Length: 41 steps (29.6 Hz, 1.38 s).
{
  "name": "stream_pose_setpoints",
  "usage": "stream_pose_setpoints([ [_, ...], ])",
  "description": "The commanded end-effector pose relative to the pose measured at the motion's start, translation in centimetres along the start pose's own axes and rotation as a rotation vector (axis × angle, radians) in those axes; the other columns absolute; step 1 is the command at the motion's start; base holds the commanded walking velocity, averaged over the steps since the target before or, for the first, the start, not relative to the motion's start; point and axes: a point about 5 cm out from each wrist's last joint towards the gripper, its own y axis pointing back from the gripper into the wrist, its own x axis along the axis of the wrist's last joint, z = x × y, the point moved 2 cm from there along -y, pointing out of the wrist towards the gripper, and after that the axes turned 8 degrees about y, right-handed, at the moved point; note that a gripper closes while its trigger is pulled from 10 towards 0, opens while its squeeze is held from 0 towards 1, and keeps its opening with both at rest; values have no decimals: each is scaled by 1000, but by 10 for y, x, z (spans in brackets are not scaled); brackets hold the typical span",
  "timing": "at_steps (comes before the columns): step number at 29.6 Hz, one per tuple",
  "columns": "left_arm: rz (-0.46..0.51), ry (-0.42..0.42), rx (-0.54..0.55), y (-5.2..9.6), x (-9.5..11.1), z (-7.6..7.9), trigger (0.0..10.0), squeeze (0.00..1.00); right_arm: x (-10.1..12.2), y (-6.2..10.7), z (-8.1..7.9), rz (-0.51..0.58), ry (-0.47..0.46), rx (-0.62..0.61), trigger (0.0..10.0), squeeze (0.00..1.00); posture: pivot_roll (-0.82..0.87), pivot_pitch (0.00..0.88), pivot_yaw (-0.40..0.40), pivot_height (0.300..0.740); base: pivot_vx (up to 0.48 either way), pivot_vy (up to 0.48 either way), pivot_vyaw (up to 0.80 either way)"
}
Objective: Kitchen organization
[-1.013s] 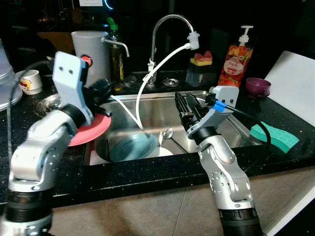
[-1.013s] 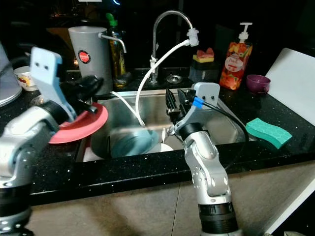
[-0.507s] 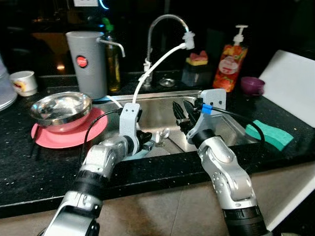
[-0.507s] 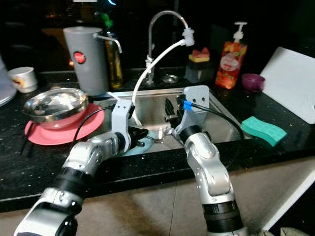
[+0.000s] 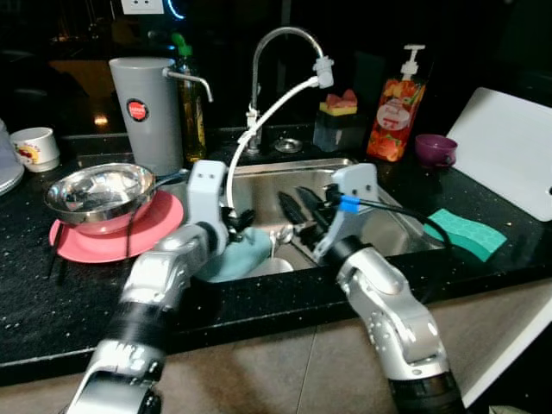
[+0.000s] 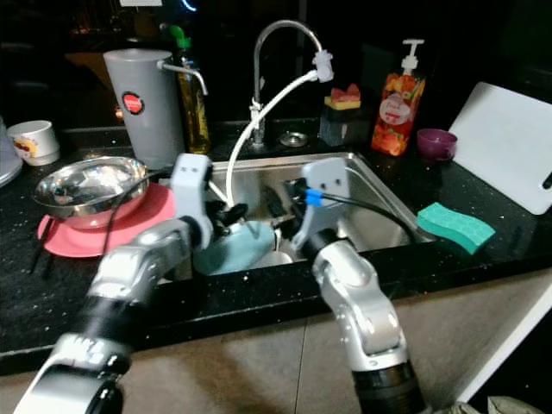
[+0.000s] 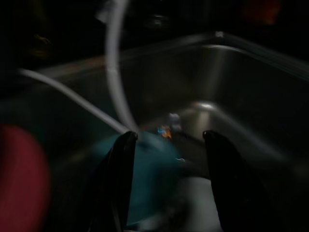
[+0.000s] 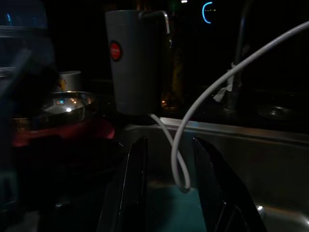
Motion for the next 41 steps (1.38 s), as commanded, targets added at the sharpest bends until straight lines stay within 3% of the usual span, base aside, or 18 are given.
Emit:
stream_pose_setpoints([
  [1,69,-72,10,6,13,5,10000,0,-1,0,-7,-3,-20,24,10000,0,159,66,-37,740,0,0,0],
  [5,92,-114,60,13,16,4,10000,0,-5,0,-11,-20,-25,26,10000,0,163,74,-33,740,0,0,0],
  [7,75,-187,166,21,12,-5,10000,0,-10,1,-11,-43,-31,-2,10000,0,167,79,-28,740,0,0,0],
  [12,54,-161,188,26,7,-8,10000,0,-10,2,-10,-39,-37,-14,10000,0,168,82,-25,740,0,0,0],
  [16,35,-159,217,41,1,-8,10000,0,-9,5,-12,-32,-26,1,10000,0,173,94,-32,740,0,0,0],
  [23,42,-183,251,46,2,-8,10000,0,-9,6,-15,-35,-22,17,10000,0,183,100,-48,740,0,0,0],
  [28,34,-201,256,50,4,-5,10000,0,-9,2,-7,-25,-35,-54,10000,0,186,100,-46,740,0,0,0],
  [41,48,-185,262,49,11,-4,10000,0,-1,3,-9,15,-64,-83,10000,0,176,98,-41,740,0,0,0],
])
